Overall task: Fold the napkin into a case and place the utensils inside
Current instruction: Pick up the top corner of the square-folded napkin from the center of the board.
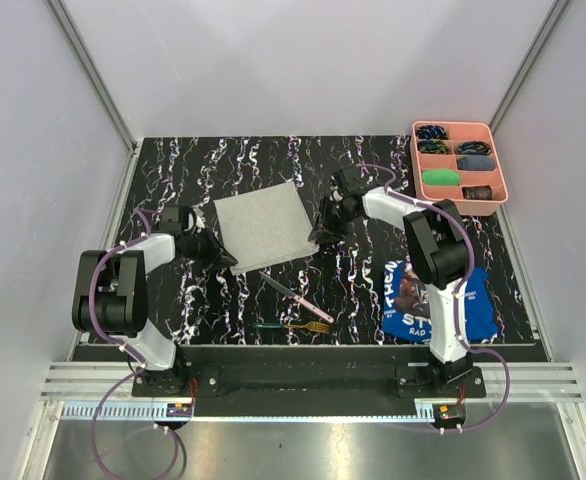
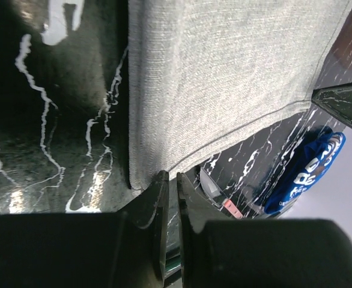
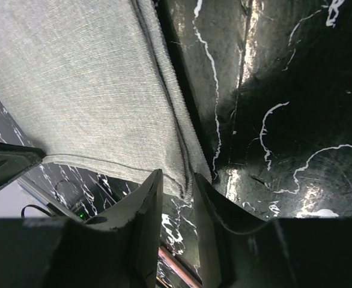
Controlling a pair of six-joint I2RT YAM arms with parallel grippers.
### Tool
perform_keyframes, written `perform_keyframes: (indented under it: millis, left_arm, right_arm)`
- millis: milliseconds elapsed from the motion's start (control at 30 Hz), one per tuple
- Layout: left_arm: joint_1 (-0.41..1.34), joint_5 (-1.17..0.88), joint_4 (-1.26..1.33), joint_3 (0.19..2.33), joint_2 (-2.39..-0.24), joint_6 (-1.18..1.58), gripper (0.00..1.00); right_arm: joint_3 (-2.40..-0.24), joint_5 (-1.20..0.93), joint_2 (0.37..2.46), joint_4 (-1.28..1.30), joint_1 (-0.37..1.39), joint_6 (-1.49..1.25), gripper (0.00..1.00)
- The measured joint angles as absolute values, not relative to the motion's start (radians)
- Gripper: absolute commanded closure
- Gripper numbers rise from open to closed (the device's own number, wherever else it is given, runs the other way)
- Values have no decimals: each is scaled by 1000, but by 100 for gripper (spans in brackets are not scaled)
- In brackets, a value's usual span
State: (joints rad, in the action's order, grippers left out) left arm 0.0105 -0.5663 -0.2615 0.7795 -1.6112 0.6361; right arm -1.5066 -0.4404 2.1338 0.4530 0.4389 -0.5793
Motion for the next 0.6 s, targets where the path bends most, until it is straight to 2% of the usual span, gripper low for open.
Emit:
perform_keyframes:
  millis: [233,367,600]
  left_arm:
    - [8,-548,-262,779,-1611,632,86]
    - [7,-534,-262,776,-1607,632,85]
    - [6,-517,-262,775,-1603,632,85]
  right_arm:
    - [-1504,-439,2145,450,440,-576,73]
    - [-1501,-437,2145,444,443,-575,69]
    - [-1491,-437,2144,434,445,-576,70]
